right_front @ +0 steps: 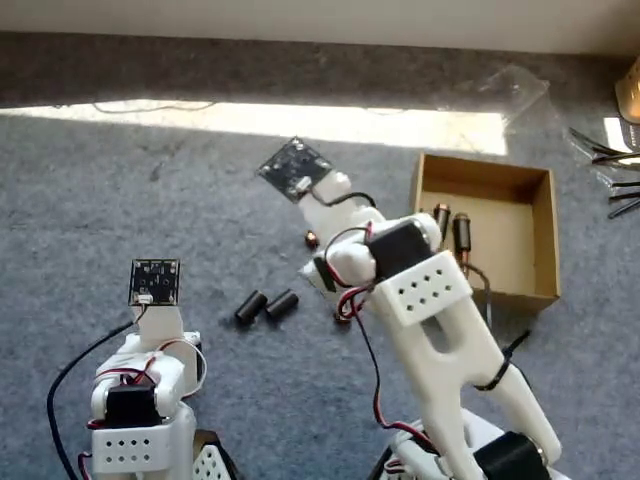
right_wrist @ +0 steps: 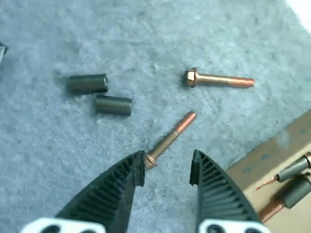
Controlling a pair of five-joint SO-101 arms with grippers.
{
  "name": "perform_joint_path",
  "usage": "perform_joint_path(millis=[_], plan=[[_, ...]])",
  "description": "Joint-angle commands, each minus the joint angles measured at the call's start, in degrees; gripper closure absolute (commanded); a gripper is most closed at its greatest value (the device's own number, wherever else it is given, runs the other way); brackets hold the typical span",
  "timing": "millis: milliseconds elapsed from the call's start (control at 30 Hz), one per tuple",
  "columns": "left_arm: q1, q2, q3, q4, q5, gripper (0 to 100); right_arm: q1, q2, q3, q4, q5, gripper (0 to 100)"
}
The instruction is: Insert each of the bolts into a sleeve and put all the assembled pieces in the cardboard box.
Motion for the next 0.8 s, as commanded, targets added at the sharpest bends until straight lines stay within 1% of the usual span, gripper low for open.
perform_joint_path(millis=[0,133,300,367,433,600,700,767], plan=[[-0.48,-0.31,1.27,0.35,-0.35,97,-4.00,2.42,-3.12,0.22,7.56,85.3],[-0.48,-0.31,1.27,0.35,-0.35,97,-4.97,5.05,-0.84,0.04,16.79,85.3],[-0.48,-0.31,1.27,0.35,-0.35,97,-4.88,7.43,5.76,-0.04,35.87,85.3],[-0.48,-0.31,1.27,0.35,-0.35,97,-4.97,7.69,7.87,-1.45,41.14,85.3],[-0.48,-0.31,1.27,0.35,-0.35,97,-4.79,7.43,9.63,-5.93,42.55,85.3],[-0.48,-0.31,1.27,0.35,-0.35,97,-5.05,7.96,13.93,-17.98,42.81,85.3],[-0.48,-0.31,1.27,0.35,-0.35,97,-5.05,7.96,16.40,-22.37,42.81,85.3],[-0.48,-0.31,1.27,0.35,-0.35,97,-5.05,7.96,17.71,-23.34,42.81,85.3]])
